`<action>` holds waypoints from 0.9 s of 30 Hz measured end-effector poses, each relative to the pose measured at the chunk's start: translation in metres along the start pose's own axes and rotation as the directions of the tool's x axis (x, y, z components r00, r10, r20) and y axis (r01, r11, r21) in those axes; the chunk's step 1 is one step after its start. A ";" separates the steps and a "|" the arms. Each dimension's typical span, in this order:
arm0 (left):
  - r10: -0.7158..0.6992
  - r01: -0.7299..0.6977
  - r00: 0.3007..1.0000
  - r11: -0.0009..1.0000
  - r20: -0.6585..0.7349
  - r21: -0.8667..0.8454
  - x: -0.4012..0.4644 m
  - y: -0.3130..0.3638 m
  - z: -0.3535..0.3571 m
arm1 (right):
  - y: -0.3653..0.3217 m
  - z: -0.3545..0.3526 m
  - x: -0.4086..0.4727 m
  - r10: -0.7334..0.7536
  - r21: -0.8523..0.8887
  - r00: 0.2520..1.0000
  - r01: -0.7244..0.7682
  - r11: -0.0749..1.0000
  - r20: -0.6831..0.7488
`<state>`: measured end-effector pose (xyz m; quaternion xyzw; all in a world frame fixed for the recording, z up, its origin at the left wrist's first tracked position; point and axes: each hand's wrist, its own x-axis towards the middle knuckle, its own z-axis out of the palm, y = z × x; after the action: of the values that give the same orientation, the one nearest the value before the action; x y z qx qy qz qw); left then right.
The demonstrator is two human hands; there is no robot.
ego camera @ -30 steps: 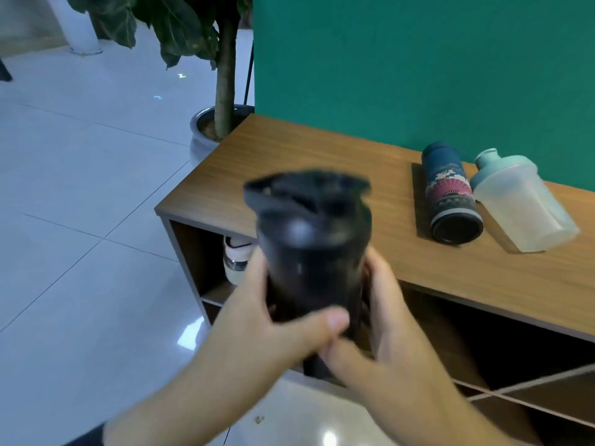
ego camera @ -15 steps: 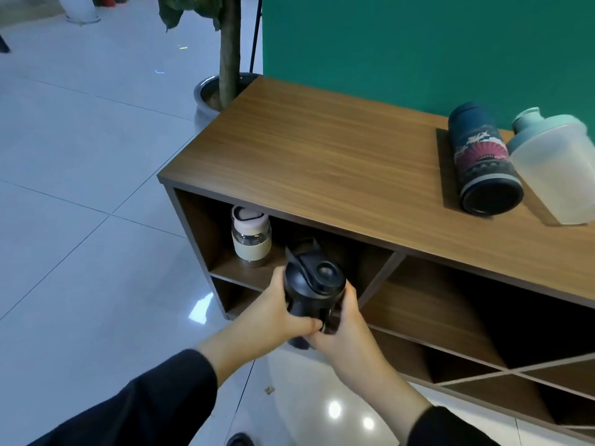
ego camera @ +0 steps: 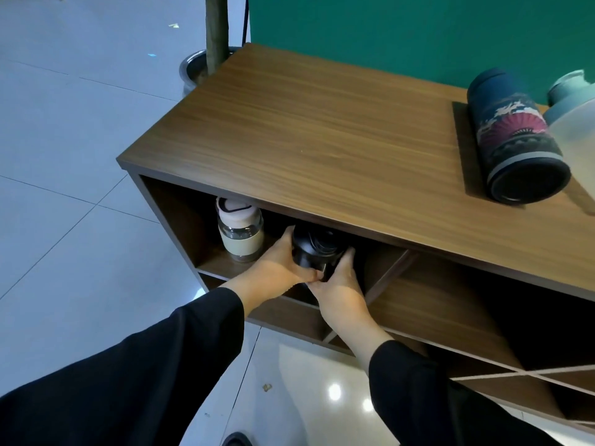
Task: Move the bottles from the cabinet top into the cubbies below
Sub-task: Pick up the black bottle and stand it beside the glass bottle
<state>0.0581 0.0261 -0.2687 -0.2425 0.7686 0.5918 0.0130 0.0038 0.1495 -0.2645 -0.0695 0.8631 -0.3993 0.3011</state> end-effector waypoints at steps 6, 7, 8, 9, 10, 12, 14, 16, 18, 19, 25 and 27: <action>0.020 -0.021 0.998 1.000 -0.060 -0.009 0.015 -0.010 0.006 | 0.008 0.012 0.020 -0.009 -0.015 0.998 0.008 1.000 -0.070; 0.017 -0.017 0.998 1.000 -0.059 -0.012 0.017 -0.013 0.006 | 0.010 0.012 0.021 -0.013 -0.008 0.998 0.012 1.000 -0.061; 0.012 -0.013 0.998 1.000 -0.057 -0.017 0.016 -0.013 0.007 | 0.013 0.013 0.021 -0.018 -0.003 0.998 0.018 1.000 -0.054; 0.000 -0.002 0.998 1.000 -0.061 -0.025 0.017 -0.015 0.008 | 0.015 0.013 0.020 -0.022 -0.001 0.998 0.022 1.000 -0.051; -0.012 0.010 0.998 1.000 -0.065 -0.025 0.016 -0.015 0.009 | 0.017 0.014 0.019 -0.027 0.000 0.998 0.027 1.000 -0.050; -0.019 0.016 0.998 0.999 -0.067 -0.041 0.010 -0.014 0.011 | 0.018 0.014 0.017 -0.035 -0.016 0.998 0.034 0.999 -0.048; -0.016 0.008 0.996 0.996 -0.085 -0.091 0.002 -0.015 0.014 | 0.018 0.014 0.008 -0.034 -0.056 0.998 0.031 0.998 -0.053; -0.030 0.012 0.989 0.993 -0.145 -0.121 -0.011 -0.015 0.016 | 0.020 0.009 -0.008 -0.075 -0.108 0.997 0.071 0.992 -0.036; -0.062 0.052 0.970 0.997 -0.236 -0.049 -0.030 -0.009 0.017 | 0.023 0.001 -0.030 -0.136 -0.138 0.991 0.135 0.981 -0.001; -0.056 0.079 0.951 0.995 -0.304 0.064 -0.041 -0.008 0.018 | 0.025 -0.003 -0.042 -0.158 -0.126 0.987 0.159 0.979 0.017; 0.109 -0.020 0.959 0.946 -0.260 0.322 -0.095 0.019 0.034 | 0.021 -0.026 -0.098 -0.221 0.178 0.975 0.219 0.959 -0.005; 0.170 -0.089 0.957 0.944 -0.237 0.317 -0.106 0.036 0.042 | 0.009 -0.040 -0.119 -0.219 0.270 0.976 0.213 0.939 -0.006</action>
<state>0.1261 0.1089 -0.2160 -0.2620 0.8596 0.4293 -0.0905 0.0781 0.2240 -0.1956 -0.1271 0.7843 -0.5427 0.2723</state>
